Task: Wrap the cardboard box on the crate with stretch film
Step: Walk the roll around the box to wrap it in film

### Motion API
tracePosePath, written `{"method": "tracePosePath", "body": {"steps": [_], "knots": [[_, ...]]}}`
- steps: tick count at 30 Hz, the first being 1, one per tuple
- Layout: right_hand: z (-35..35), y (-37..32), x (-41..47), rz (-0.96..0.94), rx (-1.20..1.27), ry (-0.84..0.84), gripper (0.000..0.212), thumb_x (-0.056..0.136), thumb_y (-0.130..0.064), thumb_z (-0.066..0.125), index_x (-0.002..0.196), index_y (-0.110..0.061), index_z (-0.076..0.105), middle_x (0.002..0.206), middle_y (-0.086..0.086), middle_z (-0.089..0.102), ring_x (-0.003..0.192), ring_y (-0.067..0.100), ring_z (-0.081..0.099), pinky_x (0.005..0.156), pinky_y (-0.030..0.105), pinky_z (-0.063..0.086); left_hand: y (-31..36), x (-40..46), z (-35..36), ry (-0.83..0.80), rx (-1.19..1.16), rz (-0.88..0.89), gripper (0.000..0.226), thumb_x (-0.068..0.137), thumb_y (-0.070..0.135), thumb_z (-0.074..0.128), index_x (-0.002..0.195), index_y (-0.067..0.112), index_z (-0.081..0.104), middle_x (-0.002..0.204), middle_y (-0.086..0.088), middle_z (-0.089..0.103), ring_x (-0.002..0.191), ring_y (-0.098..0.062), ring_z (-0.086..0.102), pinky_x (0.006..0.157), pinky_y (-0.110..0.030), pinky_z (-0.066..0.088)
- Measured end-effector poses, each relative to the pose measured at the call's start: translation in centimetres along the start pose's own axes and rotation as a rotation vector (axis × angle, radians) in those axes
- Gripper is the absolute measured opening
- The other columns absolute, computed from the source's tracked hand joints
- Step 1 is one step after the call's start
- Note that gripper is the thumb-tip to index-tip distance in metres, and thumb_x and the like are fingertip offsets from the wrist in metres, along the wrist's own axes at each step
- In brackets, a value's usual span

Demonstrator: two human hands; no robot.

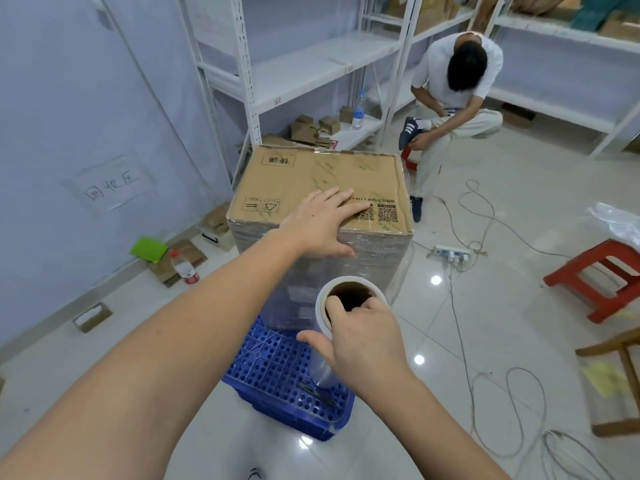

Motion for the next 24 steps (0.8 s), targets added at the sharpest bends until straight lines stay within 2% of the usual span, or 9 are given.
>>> {"method": "tracePosePath", "body": {"steps": [3,5,9,10,13,15,19,21,24], "knots": [[-1.1,0.4,0.2,0.046,0.116,-0.007,0.044,0.093,-0.067,0.04,0.092,-0.023,0.042,0.073,-0.006,0.053,0.073,0.019,0.048,0.071,0.03,0.03,-1.0,-0.4,-1.1,-0.152,-0.167,0.069,0.105,0.081,0.054,0.081,0.162,0.041,0.015,0.173,0.001,0.002,0.159,-0.022,-0.002,0.127,-0.043,0.001],[-1.5,0.4,0.1,0.126,0.154,-0.017,0.032,0.097,-0.056,0.044,0.09,-0.026,0.037,0.077,-0.006,0.046,0.078,0.02,0.041,0.07,0.03,0.03,-2.8,-0.9,-1.5,-0.243,-0.169,0.123,0.11,0.081,0.049,0.083,0.162,0.043,0.01,0.173,0.001,-0.005,0.158,-0.022,-0.007,0.127,-0.043,-0.002],[-0.9,-1.2,0.3,0.299,0.101,-0.027,0.017,0.095,-0.041,0.043,0.091,-0.026,0.036,0.072,-0.006,0.054,0.078,0.019,0.048,0.065,0.029,0.026,-8.6,-2.2,-1.3,-0.272,0.033,0.207,0.117,0.079,0.065,0.077,0.16,0.048,-0.005,0.172,0.003,-0.012,0.158,-0.023,-0.009,0.129,-0.049,0.0],[-0.8,-1.7,0.7,0.353,0.08,-0.012,0.022,0.093,-0.047,0.043,0.09,-0.027,0.036,0.071,-0.006,0.055,0.078,0.019,0.046,0.065,0.03,0.026,-9.9,-2.6,-1.2,-0.25,0.06,0.235,0.115,0.079,0.071,0.072,0.161,0.046,-0.006,0.172,0.003,-0.012,0.158,-0.023,-0.007,0.129,-0.048,0.0],[-0.2,-2.9,2.1,0.517,-0.031,0.01,0.056,0.082,-0.082,0.038,0.078,-0.026,0.039,0.063,-0.009,0.052,0.078,0.018,0.041,0.063,0.031,0.033,-11.5,-3.4,-0.9,-0.137,0.05,0.28,0.105,0.083,0.085,0.051,0.163,0.043,-0.001,0.173,0.002,-0.004,0.159,-0.021,-0.002,0.129,-0.045,0.003],[0.4,-3.6,3.3,0.575,-0.08,0.039,0.064,0.076,-0.088,0.038,0.067,-0.025,0.039,0.056,-0.01,0.047,0.074,0.017,0.042,0.06,0.031,0.033,-11.5,-3.4,-0.7,-0.083,0.042,0.288,0.101,0.084,0.088,0.044,0.163,0.041,0.003,0.173,0.002,0.0,0.159,-0.02,0.0,0.129,-0.044,0.004],[1.0,-4.9,5.2,0.518,-0.162,0.126,0.064,0.068,-0.065,0.076,0.054,-0.022,0.032,0.036,-0.004,0.038,0.042,0.023,0.041,0.053,0.029,0.032,-11.7,-3.2,-0.3,-0.05,0.021,0.285,0.099,0.085,0.088,0.041,0.164,0.041,0.006,0.173,0.004,0.002,0.159,-0.019,0.001,0.129,-0.044,0.005],[0.9,-5.2,5.6,0.504,-0.178,0.139,0.064,0.065,-0.055,0.084,0.052,-0.022,0.031,0.033,-0.002,0.038,0.037,0.023,0.039,0.053,0.028,0.031,-11.8,-3.3,-0.3,-0.039,0.022,0.283,0.097,0.086,0.086,0.041,0.164,0.04,0.007,0.173,0.004,0.003,0.159,-0.019,0.001,0.129,-0.043,0.004],[0.1,-6.0,5.5,0.492,-0.184,0.174,0.064,0.062,-0.052,0.086,0.05,-0.023,0.031,0.034,-0.003,0.037,0.038,0.021,0.035,0.056,0.026,0.022,-11.5,-3.3,-0.4,-0.035,0.018,0.28,0.095,0.088,0.083,0.043,0.164,0.04,0.007,0.173,0.003,0.003,0.159,-0.019,0.002,0.129,-0.044,0.003]]}}
Point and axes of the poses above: each hand's wrist, its own x-axis towards the middle knuckle, its own z-axis out of the palm, y = z × x, the point moved 6 cm from there along x, towards the middle knuckle
